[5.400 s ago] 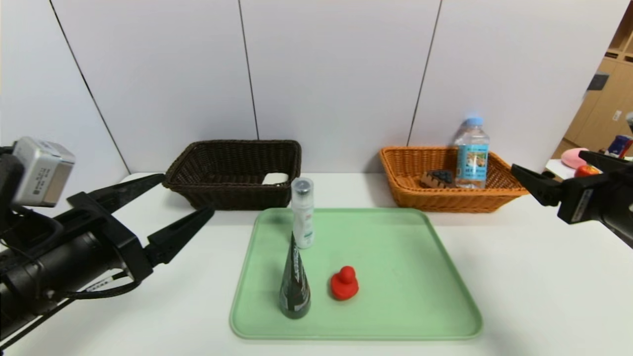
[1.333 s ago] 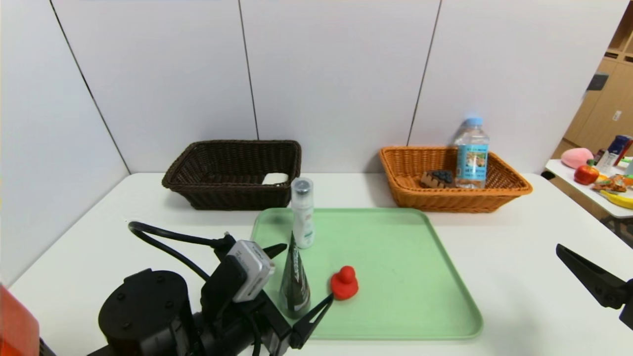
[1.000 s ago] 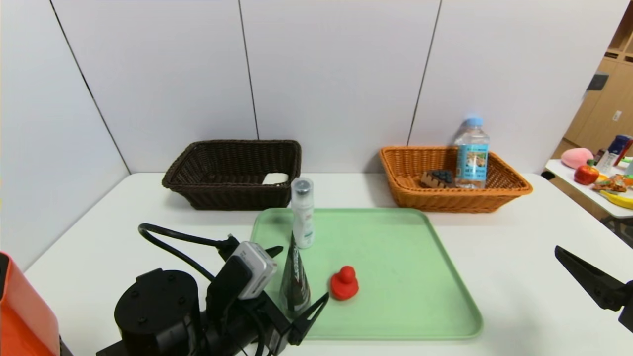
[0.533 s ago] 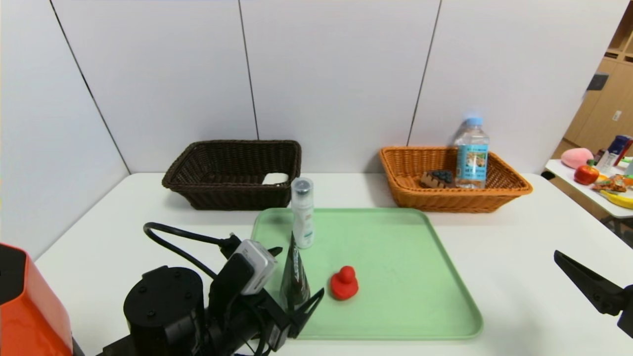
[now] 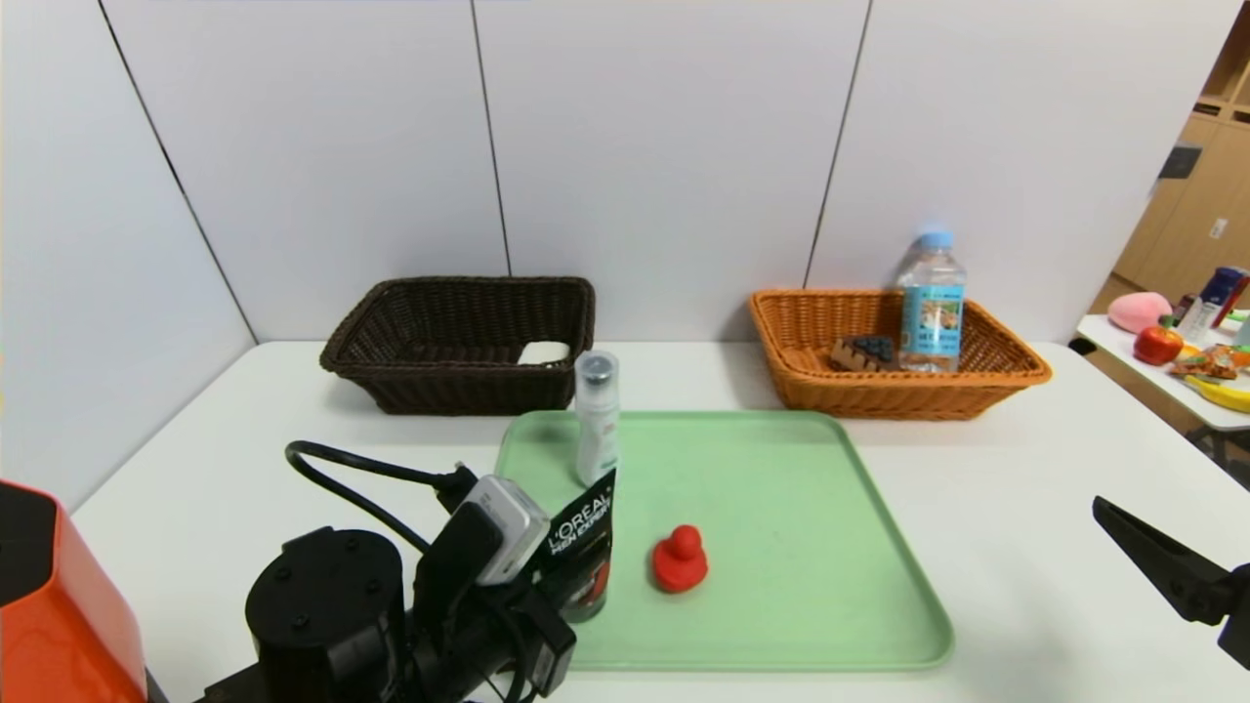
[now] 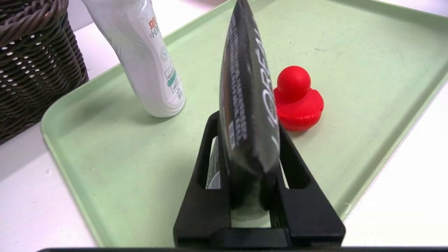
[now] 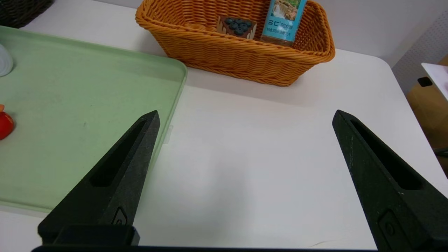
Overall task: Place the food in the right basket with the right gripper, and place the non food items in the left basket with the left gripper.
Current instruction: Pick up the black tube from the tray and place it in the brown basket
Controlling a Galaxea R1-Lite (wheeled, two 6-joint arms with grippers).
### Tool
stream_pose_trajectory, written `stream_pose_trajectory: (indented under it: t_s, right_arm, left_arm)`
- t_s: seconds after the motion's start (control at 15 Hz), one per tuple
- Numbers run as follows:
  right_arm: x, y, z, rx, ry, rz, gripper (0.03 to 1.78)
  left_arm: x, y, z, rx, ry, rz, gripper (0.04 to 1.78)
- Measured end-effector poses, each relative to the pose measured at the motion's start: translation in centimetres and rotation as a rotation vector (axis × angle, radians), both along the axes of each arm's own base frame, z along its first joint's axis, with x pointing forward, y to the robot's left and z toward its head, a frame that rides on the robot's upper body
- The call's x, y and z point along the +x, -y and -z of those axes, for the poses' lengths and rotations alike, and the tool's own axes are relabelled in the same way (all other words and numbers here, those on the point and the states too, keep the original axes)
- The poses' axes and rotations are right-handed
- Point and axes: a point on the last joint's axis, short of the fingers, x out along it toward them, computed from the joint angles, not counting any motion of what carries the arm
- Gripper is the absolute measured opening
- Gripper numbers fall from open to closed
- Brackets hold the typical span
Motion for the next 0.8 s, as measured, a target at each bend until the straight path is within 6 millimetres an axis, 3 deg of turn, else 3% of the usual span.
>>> stream_pose_trajectory:
  t_s: [0.4, 0.8]
  right_arm:
    - [-0.2, 0.0, 0.3, 0.001, -0.004, -0.001, 1.7]
    - [-0.3, 0.0, 0.2, 0.004, 0.0, -0.027, 1.7]
  left_arm:
    - [-0.1, -0.2, -0.2, -0.004, 0.003, -0.001, 0.32]
    - [0.1, -1.2, -4.7, -0.13, 0.145, -0.005, 0.32]
